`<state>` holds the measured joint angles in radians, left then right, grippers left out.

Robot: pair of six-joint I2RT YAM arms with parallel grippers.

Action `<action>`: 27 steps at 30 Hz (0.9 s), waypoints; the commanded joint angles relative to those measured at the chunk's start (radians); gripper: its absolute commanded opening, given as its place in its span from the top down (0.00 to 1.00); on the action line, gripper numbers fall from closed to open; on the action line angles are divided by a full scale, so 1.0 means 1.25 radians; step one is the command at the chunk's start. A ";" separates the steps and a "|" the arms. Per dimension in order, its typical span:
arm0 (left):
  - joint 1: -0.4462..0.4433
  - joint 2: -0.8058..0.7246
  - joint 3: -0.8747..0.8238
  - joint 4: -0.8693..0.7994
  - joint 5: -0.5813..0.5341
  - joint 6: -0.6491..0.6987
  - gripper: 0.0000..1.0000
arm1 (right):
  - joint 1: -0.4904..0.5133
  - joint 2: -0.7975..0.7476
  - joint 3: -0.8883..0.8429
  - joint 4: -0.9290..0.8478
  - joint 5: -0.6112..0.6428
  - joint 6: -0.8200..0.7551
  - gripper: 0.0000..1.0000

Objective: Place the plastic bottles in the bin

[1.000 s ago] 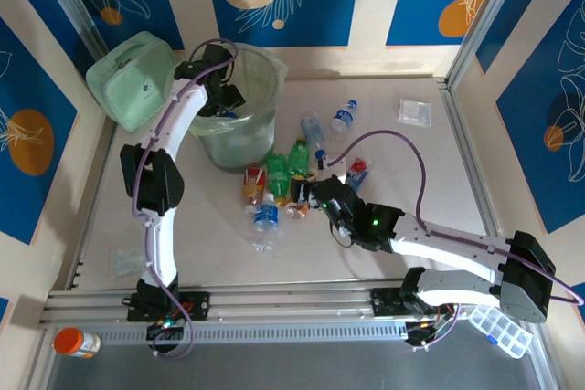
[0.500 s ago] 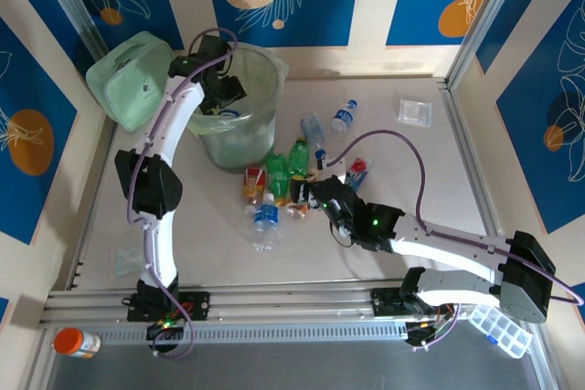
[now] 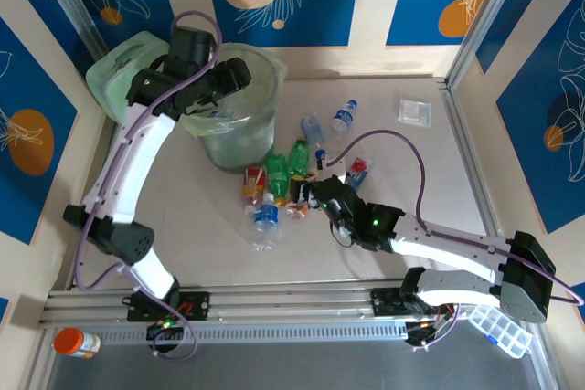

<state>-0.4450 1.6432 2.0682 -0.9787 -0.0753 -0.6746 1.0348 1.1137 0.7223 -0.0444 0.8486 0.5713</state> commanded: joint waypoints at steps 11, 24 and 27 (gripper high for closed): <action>-0.280 -0.348 -0.406 0.126 -0.074 0.169 0.32 | -0.017 -0.054 -0.009 0.036 -0.051 -0.014 0.14; -0.387 -0.547 -0.901 0.311 -0.215 0.055 0.30 | -0.033 -0.063 -0.022 0.041 -0.081 -0.001 0.15; -0.387 -0.532 -0.952 0.317 -0.201 0.000 0.30 | -0.035 -0.060 -0.020 0.036 -0.080 0.006 0.15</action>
<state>-0.9215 0.9844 0.9112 -0.6491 -0.2974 -0.5976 0.9977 1.0504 0.7044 -0.0143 0.7540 0.5682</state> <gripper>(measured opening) 0.702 0.852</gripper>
